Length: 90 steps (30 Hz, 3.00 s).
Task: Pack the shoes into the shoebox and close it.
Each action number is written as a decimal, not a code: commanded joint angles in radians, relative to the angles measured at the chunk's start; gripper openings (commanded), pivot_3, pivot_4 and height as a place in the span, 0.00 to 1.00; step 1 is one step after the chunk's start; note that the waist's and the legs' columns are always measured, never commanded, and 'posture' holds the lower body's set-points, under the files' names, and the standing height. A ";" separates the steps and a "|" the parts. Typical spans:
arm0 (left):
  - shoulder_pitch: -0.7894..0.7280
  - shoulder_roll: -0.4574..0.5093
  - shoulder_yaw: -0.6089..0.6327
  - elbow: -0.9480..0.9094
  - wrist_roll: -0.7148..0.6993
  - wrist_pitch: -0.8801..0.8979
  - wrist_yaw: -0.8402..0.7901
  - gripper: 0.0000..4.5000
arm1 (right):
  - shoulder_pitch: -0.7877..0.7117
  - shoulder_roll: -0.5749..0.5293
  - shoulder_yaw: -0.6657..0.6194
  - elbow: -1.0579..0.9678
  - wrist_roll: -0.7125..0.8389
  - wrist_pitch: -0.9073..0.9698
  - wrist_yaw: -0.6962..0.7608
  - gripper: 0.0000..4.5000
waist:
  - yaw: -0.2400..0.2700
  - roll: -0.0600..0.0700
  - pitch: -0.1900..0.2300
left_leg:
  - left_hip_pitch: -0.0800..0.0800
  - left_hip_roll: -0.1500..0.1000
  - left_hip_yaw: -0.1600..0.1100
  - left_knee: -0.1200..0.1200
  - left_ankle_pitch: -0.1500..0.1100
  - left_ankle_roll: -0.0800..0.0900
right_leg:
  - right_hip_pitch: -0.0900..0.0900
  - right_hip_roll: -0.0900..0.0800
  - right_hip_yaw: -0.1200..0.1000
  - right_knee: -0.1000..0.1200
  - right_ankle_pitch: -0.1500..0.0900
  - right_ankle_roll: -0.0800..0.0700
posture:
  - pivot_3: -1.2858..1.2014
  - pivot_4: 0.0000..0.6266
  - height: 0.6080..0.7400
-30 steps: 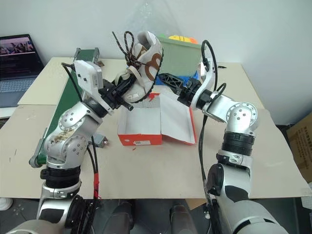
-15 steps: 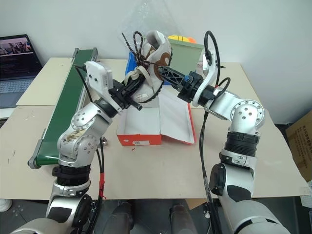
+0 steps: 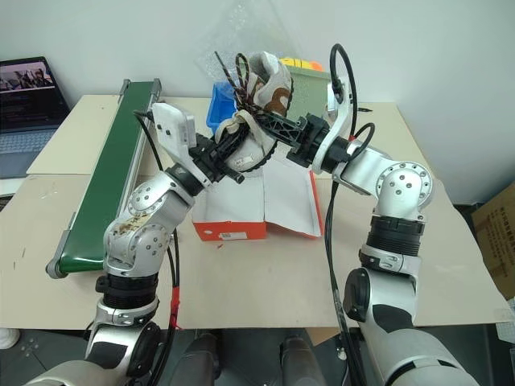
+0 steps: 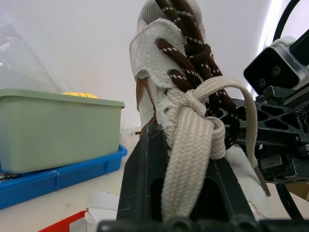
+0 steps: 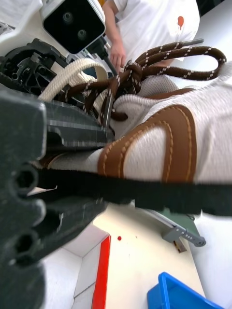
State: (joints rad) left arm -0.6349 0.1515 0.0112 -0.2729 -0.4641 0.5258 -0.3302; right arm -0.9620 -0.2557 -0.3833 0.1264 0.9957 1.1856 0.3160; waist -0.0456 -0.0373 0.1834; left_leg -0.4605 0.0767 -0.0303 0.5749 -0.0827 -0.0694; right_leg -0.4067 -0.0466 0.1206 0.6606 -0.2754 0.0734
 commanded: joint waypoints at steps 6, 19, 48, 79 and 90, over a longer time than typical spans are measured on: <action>-0.003 0.006 0.028 -0.134 -0.076 0.062 0.006 0.43 | -0.016 -0.002 0.005 -0.003 -0.011 -0.067 -0.003 0.08 | 0.000 0.000 0.000 | 0.000 0.000 0.000 0.000 0.000 0.000 | 0.000 0.000 0.000 0.000 0.000 0.000 | 0.52 0.24 1.00; 0.094 0.232 0.203 -0.319 -0.149 0.243 0.080 0.83 | -0.064 -0.109 0.312 0.030 -0.370 -0.182 -0.011 0.08 | -0.007 0.000 0.000 | 0.000 0.000 0.000 0.000 0.000 0.000 | -0.001 0.000 0.000 0.000 0.000 0.000 | 0.52 0.24 1.00; 0.300 0.175 0.093 -0.390 0.110 0.136 0.213 0.83 | -0.311 0.114 0.382 0.389 -0.601 0.000 -0.084 0.08 | 0.001 0.000 0.000 | -0.014 0.000 0.000 0.000 0.000 0.000 | -0.016 0.000 0.000 0.002 0.001 -0.001 | 0.52 0.24 1.00; 0.271 0.166 0.094 -0.387 0.133 0.146 0.222 0.85 | -0.281 0.159 0.543 0.432 -0.859 -0.186 -0.004 0.99 | 0.002 0.000 0.000 | -0.015 0.000 -0.001 0.001 0.000 0.000 | -0.016 0.000 -0.001 0.003 0.001 -0.001 | 0.52 0.24 1.00; 0.264 0.184 0.123 -0.348 0.176 0.149 0.240 0.85 | -0.262 0.058 0.395 0.032 -0.742 -0.112 0.077 0.99 | 0.003 0.000 0.000 | -0.015 0.000 -0.001 0.001 0.000 0.000 | -0.016 0.000 -0.001 0.003 0.001 -0.001 | 0.52 0.24 1.00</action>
State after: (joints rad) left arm -0.3498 0.3254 0.1197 -0.6091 -0.3095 0.6861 -0.0991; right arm -1.2419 -0.1644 0.0329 0.2678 0.2282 1.1351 0.3548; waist -0.0423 -0.0370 0.1834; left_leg -0.4752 0.0769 -0.0315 0.5757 -0.0825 -0.0695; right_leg -0.4222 -0.0463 0.1191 0.6640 -0.2744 0.0720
